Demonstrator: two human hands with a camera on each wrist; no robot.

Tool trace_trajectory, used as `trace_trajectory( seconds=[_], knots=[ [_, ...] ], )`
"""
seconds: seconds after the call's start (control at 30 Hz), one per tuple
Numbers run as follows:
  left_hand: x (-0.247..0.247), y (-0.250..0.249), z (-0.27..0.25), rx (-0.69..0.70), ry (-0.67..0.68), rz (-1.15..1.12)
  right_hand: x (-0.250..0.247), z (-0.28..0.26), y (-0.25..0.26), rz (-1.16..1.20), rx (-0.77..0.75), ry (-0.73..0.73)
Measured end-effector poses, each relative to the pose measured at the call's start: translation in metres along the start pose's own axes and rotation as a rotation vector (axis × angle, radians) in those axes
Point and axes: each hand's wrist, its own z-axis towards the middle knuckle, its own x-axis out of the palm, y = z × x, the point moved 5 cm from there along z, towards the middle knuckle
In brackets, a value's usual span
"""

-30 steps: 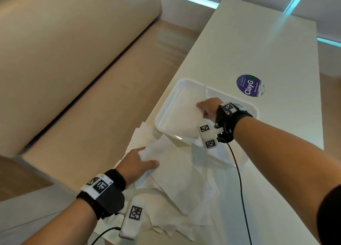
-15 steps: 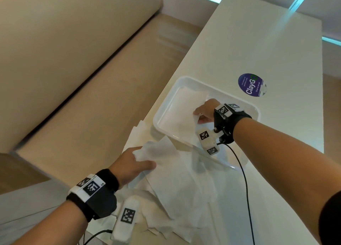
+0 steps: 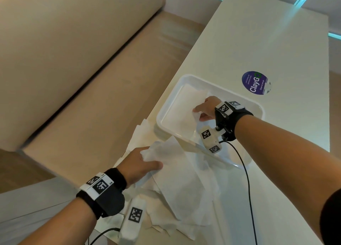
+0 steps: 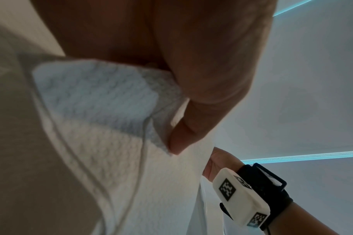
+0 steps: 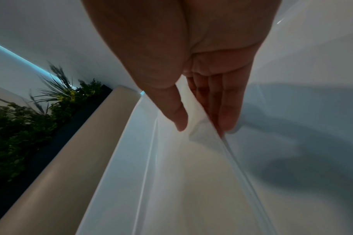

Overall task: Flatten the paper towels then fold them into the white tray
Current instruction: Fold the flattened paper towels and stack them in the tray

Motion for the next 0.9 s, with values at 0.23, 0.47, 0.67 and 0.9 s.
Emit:
trace_trajectory(
  seconds=[0.23, 0.47, 0.67, 0.9],
  knots=[
    [0.004, -0.019, -0.003, 0.016, -0.023, 0.018, -0.022, -0.051, 0.011, -0.389, -0.194, -0.168],
    [0.020, -0.048, -0.001, 0.074, 0.059, -0.022, -0.009, -0.168, -0.003, -0.163, -0.512, 0.139],
    [0.038, -0.070, -0.002, 0.102, 0.139, -0.021, 0.003, -0.181, -0.035, -0.122, -0.589, 0.210],
    [0.025, -0.074, 0.000, 0.048, 0.031, -0.355, -0.004, -0.177, -0.044, 0.189, -0.568, 0.128]
  ],
)
